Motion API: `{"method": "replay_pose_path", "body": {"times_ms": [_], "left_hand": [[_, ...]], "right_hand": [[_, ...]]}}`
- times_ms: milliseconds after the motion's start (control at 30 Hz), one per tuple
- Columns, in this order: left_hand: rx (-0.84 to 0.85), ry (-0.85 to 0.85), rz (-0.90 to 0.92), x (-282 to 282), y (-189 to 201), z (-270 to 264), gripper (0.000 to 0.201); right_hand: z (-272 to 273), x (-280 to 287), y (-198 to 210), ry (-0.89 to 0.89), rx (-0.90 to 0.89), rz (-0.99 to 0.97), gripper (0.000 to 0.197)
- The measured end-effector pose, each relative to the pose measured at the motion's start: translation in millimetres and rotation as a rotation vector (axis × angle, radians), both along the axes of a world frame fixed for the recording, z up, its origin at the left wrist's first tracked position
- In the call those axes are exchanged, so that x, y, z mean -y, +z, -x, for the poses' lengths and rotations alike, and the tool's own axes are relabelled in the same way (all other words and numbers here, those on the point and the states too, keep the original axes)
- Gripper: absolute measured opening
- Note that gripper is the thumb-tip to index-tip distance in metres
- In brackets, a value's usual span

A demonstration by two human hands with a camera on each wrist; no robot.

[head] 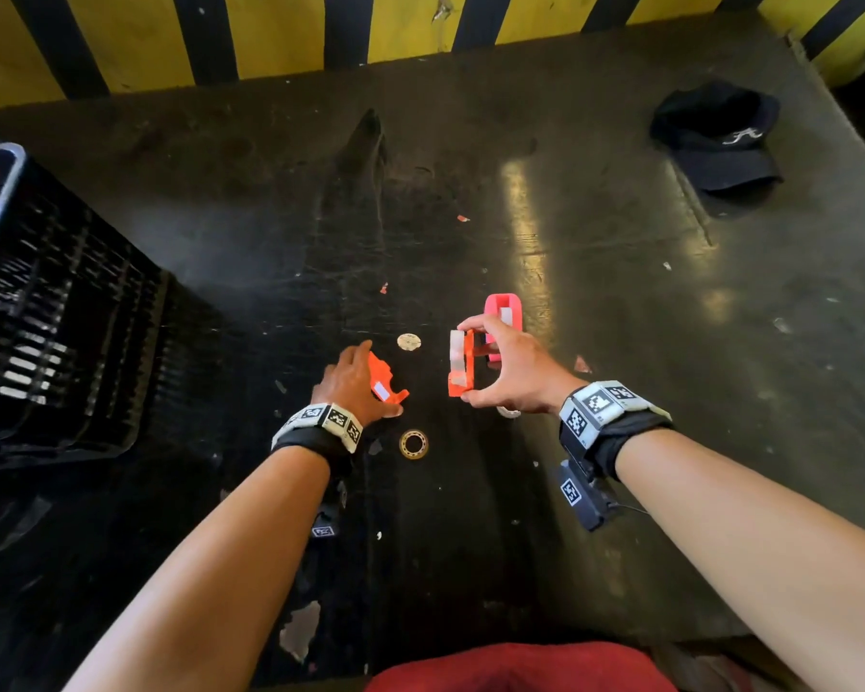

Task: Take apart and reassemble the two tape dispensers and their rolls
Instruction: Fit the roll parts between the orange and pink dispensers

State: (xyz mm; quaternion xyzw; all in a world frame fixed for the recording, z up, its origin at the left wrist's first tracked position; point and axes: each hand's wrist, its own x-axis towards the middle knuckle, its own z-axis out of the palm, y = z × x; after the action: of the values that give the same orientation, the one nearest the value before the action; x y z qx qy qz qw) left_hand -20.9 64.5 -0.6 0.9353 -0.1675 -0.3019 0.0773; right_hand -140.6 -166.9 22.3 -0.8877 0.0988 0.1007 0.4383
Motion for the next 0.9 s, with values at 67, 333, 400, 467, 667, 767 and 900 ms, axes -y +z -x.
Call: {"method": "replay_pose_path", "body": {"times_ms": [67, 333, 400, 467, 667, 767, 900], "left_hand": [[0.013, 0.017, 0.025, 2, -6, -2, 0.115], [-0.347, 0.164, 0.615, 16, 21, -21, 0.096], [-0.434, 0.112, 0.673, 22, 33, -22, 0.093], [-0.491, 0.105, 0.713, 26, 40, -20, 0.093], [-0.528, 0.077, 0.734, 32, 58, -10, 0.092], [-0.52, 0.074, 0.725, 31, 63, -6, 0.092], [-0.497, 0.071, 0.728, 32, 70, 0, 0.092]], "right_hand": [[-6, 2, -2, 0.008, -0.011, -0.02, 0.085], [-24, 13, -4, -0.007, -0.048, -0.132, 0.083], [-27, 13, -3, 0.006, -0.056, -0.181, 0.083], [-29, 11, 0, 0.005, -0.052, -0.218, 0.082], [-26, 9, 11, -0.001, -0.026, -0.262, 0.083], [-22, 11, 16, 0.012, -0.023, -0.253, 0.083], [-18, 12, 26, 0.025, -0.011, -0.233, 0.083]]}}
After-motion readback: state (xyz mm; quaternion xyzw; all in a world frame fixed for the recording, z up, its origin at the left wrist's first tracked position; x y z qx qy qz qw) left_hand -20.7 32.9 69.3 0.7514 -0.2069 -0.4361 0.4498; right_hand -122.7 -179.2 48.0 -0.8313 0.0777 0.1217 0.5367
